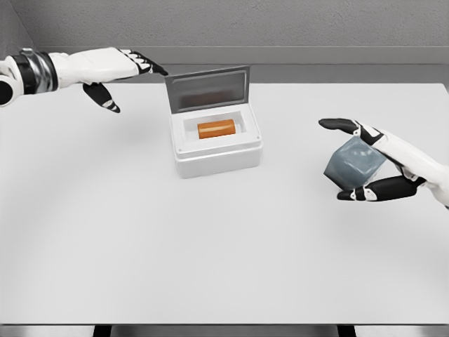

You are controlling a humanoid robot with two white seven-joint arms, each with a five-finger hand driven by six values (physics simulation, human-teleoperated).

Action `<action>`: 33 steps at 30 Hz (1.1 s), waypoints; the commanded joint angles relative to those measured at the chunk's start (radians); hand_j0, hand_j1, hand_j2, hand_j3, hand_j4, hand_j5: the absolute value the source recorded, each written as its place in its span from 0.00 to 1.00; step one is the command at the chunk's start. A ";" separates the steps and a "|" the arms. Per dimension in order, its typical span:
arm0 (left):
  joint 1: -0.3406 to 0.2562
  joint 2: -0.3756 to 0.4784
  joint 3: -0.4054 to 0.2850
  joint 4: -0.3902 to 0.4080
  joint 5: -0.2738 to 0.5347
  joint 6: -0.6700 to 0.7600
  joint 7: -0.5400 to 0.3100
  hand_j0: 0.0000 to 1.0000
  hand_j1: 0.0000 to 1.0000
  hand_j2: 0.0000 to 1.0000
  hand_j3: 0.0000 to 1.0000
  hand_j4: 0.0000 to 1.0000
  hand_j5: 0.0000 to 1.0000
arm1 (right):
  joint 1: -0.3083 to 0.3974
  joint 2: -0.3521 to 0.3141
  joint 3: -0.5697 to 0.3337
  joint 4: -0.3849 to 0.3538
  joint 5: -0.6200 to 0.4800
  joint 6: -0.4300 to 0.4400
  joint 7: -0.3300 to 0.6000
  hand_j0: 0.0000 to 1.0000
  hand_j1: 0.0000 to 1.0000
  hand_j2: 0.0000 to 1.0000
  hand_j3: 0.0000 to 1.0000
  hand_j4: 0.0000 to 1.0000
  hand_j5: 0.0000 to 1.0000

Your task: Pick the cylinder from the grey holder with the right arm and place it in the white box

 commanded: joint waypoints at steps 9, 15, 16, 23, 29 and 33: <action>0.000 -0.006 -0.003 0.010 -0.022 -0.002 0.000 1.00 1.00 1.00 1.00 1.00 1.00 | 0.011 0.028 -0.028 -0.001 0.005 0.003 0.000 1.00 1.00 1.00 1.00 1.00 1.00; 0.002 -0.004 -0.002 0.002 -0.010 -0.002 0.000 1.00 1.00 1.00 1.00 1.00 1.00 | 0.012 0.028 -0.028 0.002 0.005 0.003 0.000 1.00 1.00 1.00 1.00 1.00 1.00; 0.003 -0.004 -0.002 0.002 -0.008 -0.002 0.000 1.00 1.00 1.00 1.00 1.00 1.00 | 0.012 0.028 -0.028 0.002 0.005 0.003 0.000 1.00 1.00 1.00 1.00 1.00 1.00; 0.018 0.002 -0.002 -0.039 -0.002 -0.002 0.000 1.00 1.00 1.00 1.00 1.00 1.00 | 0.012 0.028 -0.028 0.005 0.005 0.003 0.000 1.00 1.00 1.00 1.00 1.00 1.00; 0.040 0.016 -0.003 -0.119 -0.004 -0.002 0.000 1.00 1.00 1.00 1.00 1.00 1.00 | 0.012 0.028 -0.028 0.006 0.005 0.003 0.000 1.00 1.00 1.00 1.00 1.00 1.00; 0.038 0.056 0.014 -0.048 -0.002 -0.002 0.000 1.00 1.00 1.00 1.00 1.00 1.00 | 0.012 0.028 -0.028 0.006 0.005 0.003 0.000 1.00 1.00 1.00 1.00 1.00 1.00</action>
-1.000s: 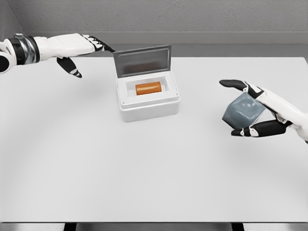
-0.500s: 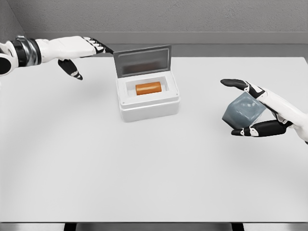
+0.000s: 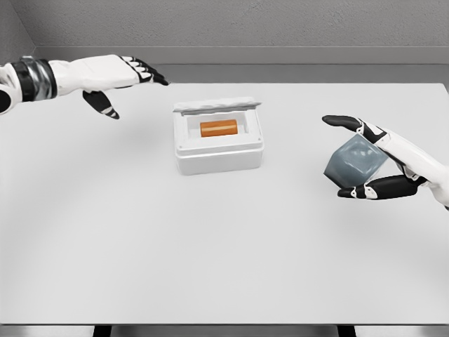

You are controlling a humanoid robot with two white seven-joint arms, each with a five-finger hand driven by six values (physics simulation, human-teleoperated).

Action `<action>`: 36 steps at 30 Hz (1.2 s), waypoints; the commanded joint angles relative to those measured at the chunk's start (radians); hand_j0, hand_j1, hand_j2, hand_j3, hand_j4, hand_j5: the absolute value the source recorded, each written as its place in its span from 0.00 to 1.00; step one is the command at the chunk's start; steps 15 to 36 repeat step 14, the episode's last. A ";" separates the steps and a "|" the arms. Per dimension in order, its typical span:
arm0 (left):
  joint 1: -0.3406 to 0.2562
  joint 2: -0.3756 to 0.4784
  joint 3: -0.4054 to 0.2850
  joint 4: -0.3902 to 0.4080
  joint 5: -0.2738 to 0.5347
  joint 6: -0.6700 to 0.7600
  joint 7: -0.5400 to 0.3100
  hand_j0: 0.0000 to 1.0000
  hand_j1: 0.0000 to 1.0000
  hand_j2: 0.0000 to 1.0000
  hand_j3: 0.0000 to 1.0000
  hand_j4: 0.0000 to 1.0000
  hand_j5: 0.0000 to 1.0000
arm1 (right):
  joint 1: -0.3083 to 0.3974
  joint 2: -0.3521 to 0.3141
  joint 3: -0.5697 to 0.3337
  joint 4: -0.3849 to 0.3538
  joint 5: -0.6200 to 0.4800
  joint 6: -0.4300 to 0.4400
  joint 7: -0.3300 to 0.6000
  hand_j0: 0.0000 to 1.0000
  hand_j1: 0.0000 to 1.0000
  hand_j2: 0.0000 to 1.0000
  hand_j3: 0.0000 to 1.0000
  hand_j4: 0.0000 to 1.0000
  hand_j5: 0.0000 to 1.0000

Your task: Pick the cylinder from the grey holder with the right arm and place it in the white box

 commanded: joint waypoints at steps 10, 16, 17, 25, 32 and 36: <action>0.048 0.097 -0.017 0.089 0.002 0.001 0.001 1.00 1.00 1.00 1.00 1.00 1.00 | 0.005 -0.001 0.000 0.000 -0.008 0.003 0.000 1.00 1.00 1.00 1.00 1.00 1.00; 0.046 0.097 -0.015 0.087 0.006 0.001 0.001 1.00 1.00 1.00 1.00 1.00 1.00 | 0.005 -0.001 0.000 0.000 -0.008 0.003 0.000 1.00 1.00 1.00 1.00 1.00 1.00; 0.046 0.097 -0.015 0.087 0.006 0.001 0.001 1.00 1.00 1.00 1.00 1.00 1.00 | 0.005 -0.001 0.000 0.000 -0.008 0.003 0.000 1.00 1.00 1.00 1.00 1.00 1.00; 0.046 0.097 -0.015 0.087 0.006 0.001 0.001 1.00 1.00 1.00 1.00 1.00 1.00 | 0.005 -0.001 0.000 0.000 -0.008 0.003 0.000 1.00 1.00 1.00 1.00 1.00 1.00; 0.046 0.097 -0.015 0.087 0.006 0.001 0.001 1.00 1.00 1.00 1.00 1.00 1.00 | 0.005 -0.001 0.000 0.000 -0.008 0.003 0.000 1.00 1.00 1.00 1.00 1.00 1.00; 0.046 0.097 -0.015 0.087 0.006 0.001 0.001 1.00 1.00 1.00 1.00 1.00 1.00 | 0.005 -0.001 0.000 0.000 -0.008 0.003 0.000 1.00 1.00 1.00 1.00 1.00 1.00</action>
